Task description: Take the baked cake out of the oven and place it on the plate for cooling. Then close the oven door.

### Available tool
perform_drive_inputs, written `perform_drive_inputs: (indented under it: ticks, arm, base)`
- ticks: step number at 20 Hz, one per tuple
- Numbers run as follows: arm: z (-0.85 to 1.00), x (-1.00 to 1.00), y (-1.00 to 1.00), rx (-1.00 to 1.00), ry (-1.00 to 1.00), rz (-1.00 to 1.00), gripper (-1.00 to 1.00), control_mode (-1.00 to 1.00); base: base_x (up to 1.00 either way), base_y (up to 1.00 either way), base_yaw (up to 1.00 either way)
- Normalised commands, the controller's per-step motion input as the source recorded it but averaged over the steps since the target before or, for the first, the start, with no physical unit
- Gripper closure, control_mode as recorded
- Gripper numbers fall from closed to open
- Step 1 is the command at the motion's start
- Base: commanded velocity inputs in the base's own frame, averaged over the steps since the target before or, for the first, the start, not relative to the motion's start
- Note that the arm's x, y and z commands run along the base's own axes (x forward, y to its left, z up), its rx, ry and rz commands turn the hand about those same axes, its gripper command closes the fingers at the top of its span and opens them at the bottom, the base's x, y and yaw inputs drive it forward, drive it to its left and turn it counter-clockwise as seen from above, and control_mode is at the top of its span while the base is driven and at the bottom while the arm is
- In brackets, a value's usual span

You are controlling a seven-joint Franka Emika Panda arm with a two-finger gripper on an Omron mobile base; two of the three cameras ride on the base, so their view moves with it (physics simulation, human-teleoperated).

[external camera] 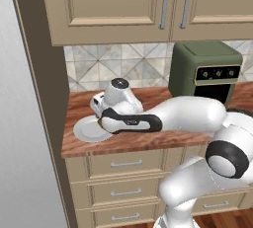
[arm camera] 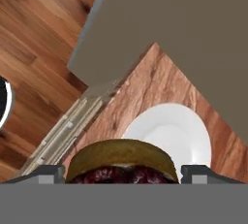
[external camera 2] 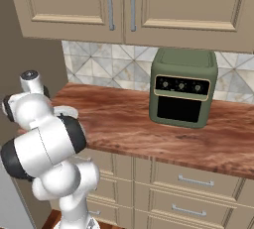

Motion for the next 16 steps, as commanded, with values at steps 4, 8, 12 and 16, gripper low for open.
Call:
perform_drive_inputs:
  ticks: [4,8,12,16]
  arm:
    - [-0.03,0.58,0.04,0.0,0.16,0.06,1.0,-1.0]
    - [-0.15,0.68,0.16,-0.08,0.21,0.03,1.0,-1.0]
    - [-0.24,0.6,0.24,-0.16,0.22,0.0,1.0,-1.0]
    - [-0.14,0.65,0.25,-0.11,0.21,0.0,1.0,-1.0]
  base:
    - [0.0,0.0,0.0]
    - [0.0,0.0,0.0]
    - [0.0,0.0,0.0]
    - [0.0,0.0,0.0]
